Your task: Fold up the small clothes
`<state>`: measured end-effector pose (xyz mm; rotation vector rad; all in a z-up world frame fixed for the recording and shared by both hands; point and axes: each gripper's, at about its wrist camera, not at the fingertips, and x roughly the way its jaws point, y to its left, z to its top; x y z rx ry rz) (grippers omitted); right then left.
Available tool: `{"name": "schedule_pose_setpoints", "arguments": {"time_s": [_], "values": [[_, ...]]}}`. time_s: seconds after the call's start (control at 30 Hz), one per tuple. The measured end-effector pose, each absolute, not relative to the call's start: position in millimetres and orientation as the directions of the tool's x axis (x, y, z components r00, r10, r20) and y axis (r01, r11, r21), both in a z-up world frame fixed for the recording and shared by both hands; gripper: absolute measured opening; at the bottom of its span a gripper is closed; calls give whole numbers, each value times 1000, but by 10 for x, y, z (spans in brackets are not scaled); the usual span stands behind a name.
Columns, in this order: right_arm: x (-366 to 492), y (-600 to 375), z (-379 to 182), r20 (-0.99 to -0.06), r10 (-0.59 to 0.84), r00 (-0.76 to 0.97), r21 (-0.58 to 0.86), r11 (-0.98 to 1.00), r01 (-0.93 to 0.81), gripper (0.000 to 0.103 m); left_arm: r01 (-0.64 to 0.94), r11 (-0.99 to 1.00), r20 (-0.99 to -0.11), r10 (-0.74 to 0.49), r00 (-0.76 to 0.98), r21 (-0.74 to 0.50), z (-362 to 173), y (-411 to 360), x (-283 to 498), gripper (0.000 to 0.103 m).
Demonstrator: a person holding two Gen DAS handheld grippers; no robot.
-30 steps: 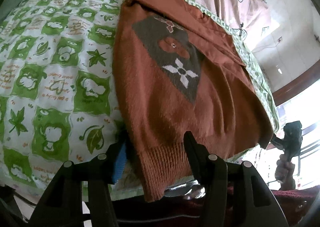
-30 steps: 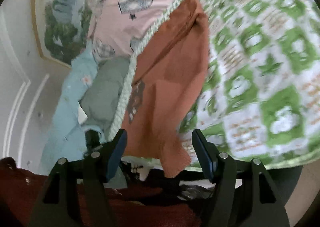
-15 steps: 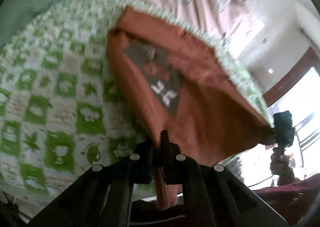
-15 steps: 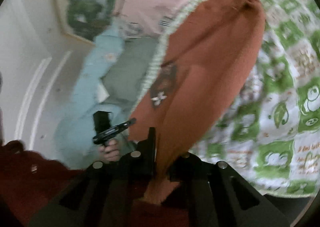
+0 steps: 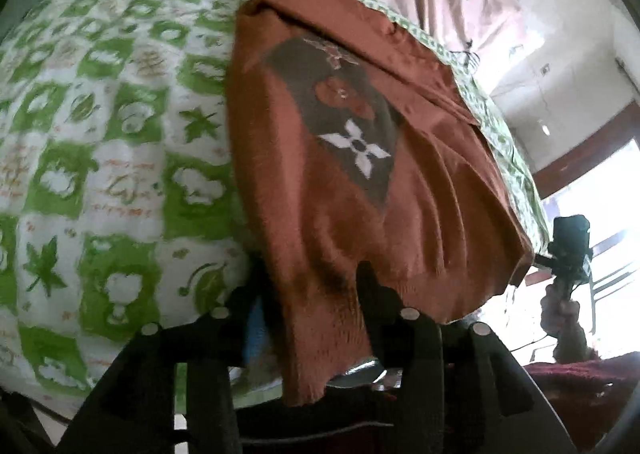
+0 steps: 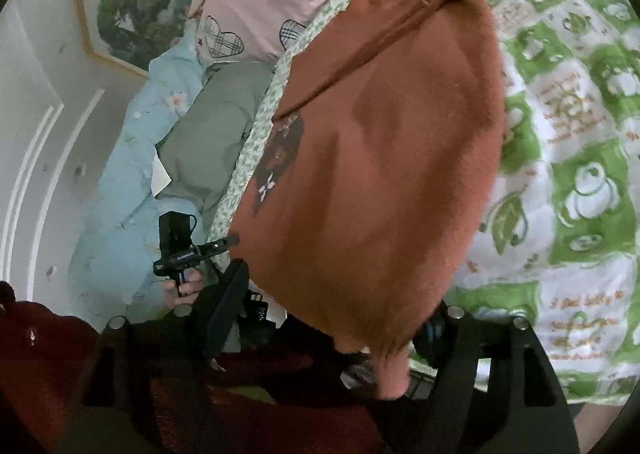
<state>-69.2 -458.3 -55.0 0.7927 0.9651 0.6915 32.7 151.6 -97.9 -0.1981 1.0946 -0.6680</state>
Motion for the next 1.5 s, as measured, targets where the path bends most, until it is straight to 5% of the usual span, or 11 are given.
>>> {"name": "schedule_pose_setpoints", "arguments": {"time_s": [0.03, 0.07, 0.1, 0.43, 0.63, 1.03, 1.5], "values": [[-676, -4540, -586, -451, 805, 386, 828, 538, -155, 49, 417, 794, -758, -580, 299, -443, -974, 1480, 314, 33], [-664, -4500, -622, -465, 808, 363, 825, 544, -153, 16, 432, 797, -759, -571, 312, -422, -971, 1446, 293, 9], [-654, -4461, -654, -479, 808, 343, 822, 550, -147, 7, 441, 798, -759, -567, 320, -410, -967, 1440, 262, 6], [-674, -4669, -373, -241, 859, 451, 906, 366, -213, 7, 388, 784, -633, -621, 462, -485, -470, 1681, 144, 5], [-368, -4734, -20, -202, 840, 504, 883, 379, -277, 7, 413, 768, -556, -640, 531, -489, -43, 1507, 367, 5], [1034, -5276, 299, -287, 679, 676, 800, 558, -221, 7, 344, 812, -492, -566, 661, -472, 335, 962, 1705, 5], [2568, -5458, -188, -479, 591, 648, 749, 661, -49, 7, 206, 890, -619, -435, 654, -407, -195, 543, 3383, 5]]}}
